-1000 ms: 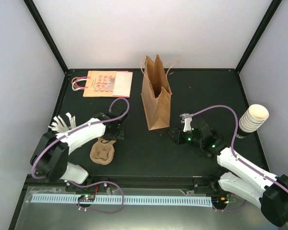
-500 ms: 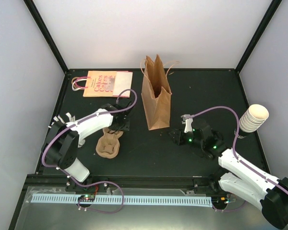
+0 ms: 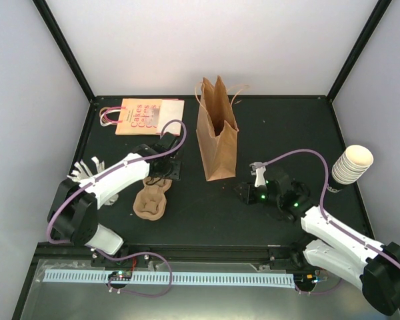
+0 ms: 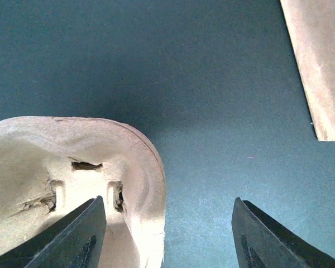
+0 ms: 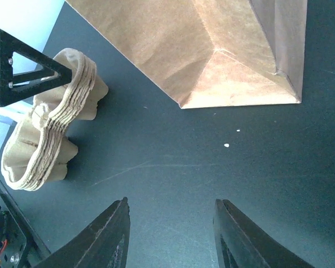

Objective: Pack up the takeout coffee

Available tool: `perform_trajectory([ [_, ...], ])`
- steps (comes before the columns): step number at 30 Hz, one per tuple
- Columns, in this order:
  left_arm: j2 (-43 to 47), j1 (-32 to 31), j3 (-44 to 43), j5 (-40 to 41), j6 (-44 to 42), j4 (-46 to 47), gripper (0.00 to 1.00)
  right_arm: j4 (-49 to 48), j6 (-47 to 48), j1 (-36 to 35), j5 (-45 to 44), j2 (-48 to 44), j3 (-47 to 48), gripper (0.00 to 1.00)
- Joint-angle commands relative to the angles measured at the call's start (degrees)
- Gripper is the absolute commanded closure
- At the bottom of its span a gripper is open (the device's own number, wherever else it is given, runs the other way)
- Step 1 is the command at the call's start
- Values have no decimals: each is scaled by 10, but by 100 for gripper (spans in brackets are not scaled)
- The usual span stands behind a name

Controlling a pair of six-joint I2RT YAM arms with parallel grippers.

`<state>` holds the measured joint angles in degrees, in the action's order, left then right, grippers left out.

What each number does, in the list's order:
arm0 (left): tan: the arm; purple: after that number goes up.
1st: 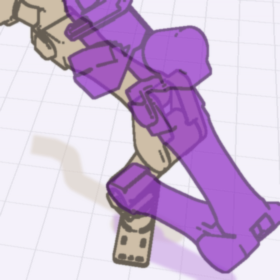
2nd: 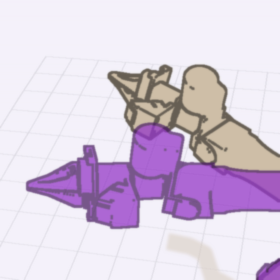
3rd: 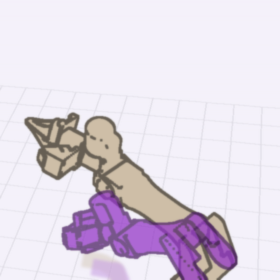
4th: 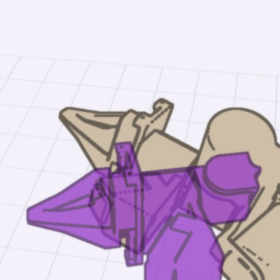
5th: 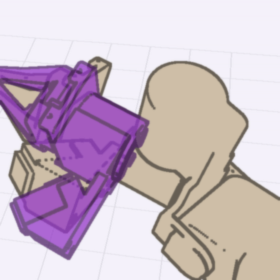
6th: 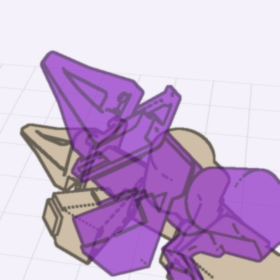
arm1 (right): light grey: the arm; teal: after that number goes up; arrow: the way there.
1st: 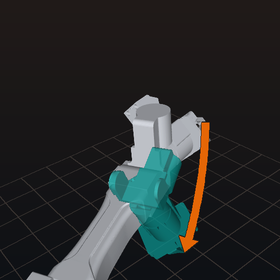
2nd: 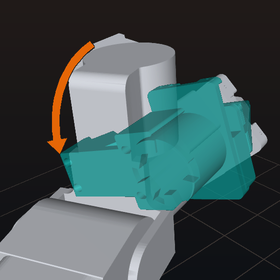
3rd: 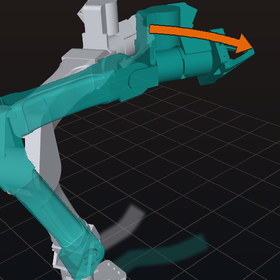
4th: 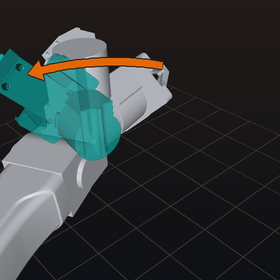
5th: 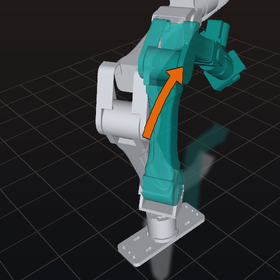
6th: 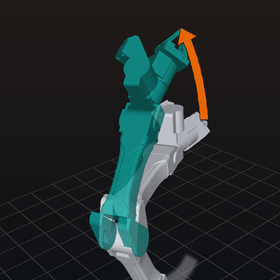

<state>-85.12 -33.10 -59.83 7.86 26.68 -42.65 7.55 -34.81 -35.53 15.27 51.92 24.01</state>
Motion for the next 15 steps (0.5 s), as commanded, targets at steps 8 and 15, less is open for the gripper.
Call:
perform_trajectory([
  [8, -11, 17, -6, -33, -33, 1, 47, -16, 0, 2, 10, -2, -1, 55],
  [15, -46, 20, -14, -14, -31, -16, 46, -13, -1, 2, 5, -10, -6, 55],
])
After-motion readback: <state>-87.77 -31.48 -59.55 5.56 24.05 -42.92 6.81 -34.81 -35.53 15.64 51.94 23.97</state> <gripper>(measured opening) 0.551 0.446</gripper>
